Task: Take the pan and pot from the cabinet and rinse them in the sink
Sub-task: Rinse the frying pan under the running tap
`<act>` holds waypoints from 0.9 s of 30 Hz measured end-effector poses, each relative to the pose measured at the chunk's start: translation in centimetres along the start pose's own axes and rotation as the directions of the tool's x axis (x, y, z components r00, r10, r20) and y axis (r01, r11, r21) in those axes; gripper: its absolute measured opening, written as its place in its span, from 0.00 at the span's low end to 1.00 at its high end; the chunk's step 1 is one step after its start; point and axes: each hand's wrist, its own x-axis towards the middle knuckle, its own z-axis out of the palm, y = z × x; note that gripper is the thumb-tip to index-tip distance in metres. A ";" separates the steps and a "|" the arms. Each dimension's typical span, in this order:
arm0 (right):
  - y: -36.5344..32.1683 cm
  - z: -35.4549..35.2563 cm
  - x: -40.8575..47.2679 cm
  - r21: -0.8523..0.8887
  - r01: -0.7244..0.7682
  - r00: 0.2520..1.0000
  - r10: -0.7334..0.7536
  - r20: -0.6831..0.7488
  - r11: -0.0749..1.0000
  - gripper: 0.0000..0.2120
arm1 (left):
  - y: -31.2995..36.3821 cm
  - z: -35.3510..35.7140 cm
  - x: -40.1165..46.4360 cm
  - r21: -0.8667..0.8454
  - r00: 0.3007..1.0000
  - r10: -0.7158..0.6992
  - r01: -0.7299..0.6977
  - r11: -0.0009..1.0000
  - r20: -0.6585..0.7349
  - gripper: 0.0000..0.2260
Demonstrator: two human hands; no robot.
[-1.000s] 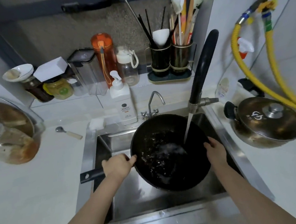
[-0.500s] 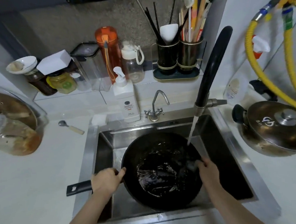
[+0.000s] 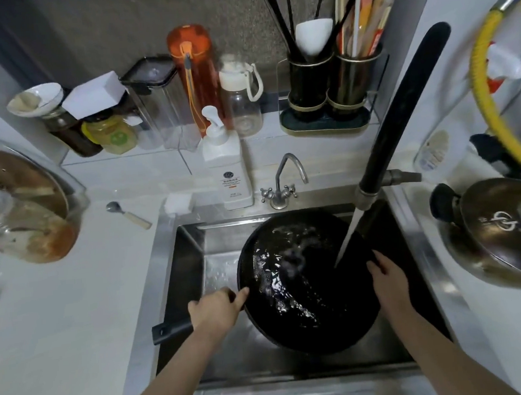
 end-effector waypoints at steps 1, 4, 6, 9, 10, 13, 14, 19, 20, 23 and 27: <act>0.4 -0.1 -0.4 -0.011 -0.004 1.000 0.004 0.004 1.000 0.17 | -0.2 0.4 0.0 0.000 1.000 -0.006 0.006 1.000 0.017 0.23; 2.1 0.6 -0.9 -0.066 -0.040 0.999 0.041 0.022 0.997 0.16 | -1.1 0.8 -0.2 0.027 0.999 -0.022 0.021 0.999 0.049 0.24; 2.8 1.5 -1.1 -0.087 -0.064 0.996 0.069 0.057 0.994 0.15 | -1.9 0.8 -0.3 0.035 0.998 -0.033 0.031 0.999 0.049 0.24; 2.3 2.6 -1.1 -0.099 -0.061 0.993 0.071 0.092 0.993 0.14 | -2.9 0.8 0.0 0.036 0.997 -0.068 0.067 0.997 0.028 0.24; 2.0 2.9 -0.8 -0.092 -0.059 0.993 0.068 0.099 0.994 0.14 | -3.0 0.8 0.2 0.028 0.997 -0.077 0.076 0.997 0.026 0.24; 0.8 2.6 0.2 -0.076 -0.049 0.995 0.055 0.080 0.996 0.16 | -2.2 0.9 0.6 -0.011 0.997 -0.067 0.068 0.998 0.032 0.24; 0.7 2.3 0.6 -0.072 -0.047 0.997 0.051 0.060 0.996 0.16 | -1.7 0.9 0.6 -0.020 0.998 -0.057 0.058 0.998 0.033 0.24; 0.6 0.1 0.4 -0.064 -0.055 0.998 0.054 -0.012 0.996 0.17 | 0.6 1.6 0.3 0.013 0.998 -0.018 0.018 1.000 0.056 0.23; 0.8 -0.1 0.2 -0.067 -0.062 0.998 0.062 -0.014 0.996 0.17 | 0.7 1.7 0.2 0.025 0.998 -0.011 0.010 1.000 0.058 0.23; 1.0 -0.1 -0.4 -0.094 -0.112 0.994 0.112 -0.006 0.989 0.17 | 0.4 1.3 0.0 0.058 0.998 0.000 -0.003 0.998 0.056 0.24; 0.4 0.8 0.1 -0.187 -0.187 0.977 0.202 0.061 0.964 0.18 | -0.5 0.0 -0.1 0.180 0.997 0.074 -0.068 0.981 -0.027 0.26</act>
